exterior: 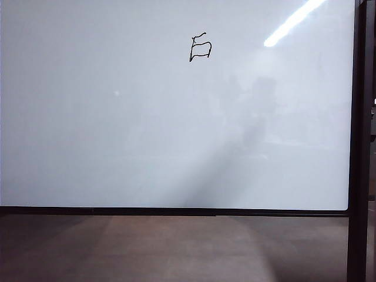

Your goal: Reach to the right to find the marker pen, pick it up, and write the number 6 on the whiteboard.

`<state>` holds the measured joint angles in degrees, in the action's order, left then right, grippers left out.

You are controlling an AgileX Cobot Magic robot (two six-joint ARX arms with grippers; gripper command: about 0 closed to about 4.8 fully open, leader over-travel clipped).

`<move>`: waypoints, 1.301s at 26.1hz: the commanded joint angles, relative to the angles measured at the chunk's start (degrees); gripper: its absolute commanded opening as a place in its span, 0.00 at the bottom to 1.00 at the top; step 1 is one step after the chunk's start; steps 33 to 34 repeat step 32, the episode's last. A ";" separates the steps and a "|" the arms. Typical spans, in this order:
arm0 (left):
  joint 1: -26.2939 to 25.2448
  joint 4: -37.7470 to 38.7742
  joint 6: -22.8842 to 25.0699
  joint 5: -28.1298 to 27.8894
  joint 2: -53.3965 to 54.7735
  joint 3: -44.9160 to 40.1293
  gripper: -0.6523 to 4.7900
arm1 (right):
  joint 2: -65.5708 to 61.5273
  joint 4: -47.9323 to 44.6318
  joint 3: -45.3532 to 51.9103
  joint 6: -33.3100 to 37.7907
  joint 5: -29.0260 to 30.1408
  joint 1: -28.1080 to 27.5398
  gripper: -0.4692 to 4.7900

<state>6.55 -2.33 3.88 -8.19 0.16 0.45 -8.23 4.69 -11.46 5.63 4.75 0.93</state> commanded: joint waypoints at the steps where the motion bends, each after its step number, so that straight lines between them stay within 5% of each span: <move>1: 0.11 -0.28 0.22 -0.15 0.07 0.04 0.12 | 5.84 -1.09 4.33 0.22 -0.83 -0.04 0.19; 7: 0.11 -0.26 0.22 -0.11 0.07 0.04 0.12 | 8.11 -9.70 11.26 0.39 -3.74 -0.04 0.19; 34: 0.09 0.02 0.22 0.04 0.07 0.04 0.12 | 8.11 -7.93 11.21 0.37 -2.71 -1.31 0.19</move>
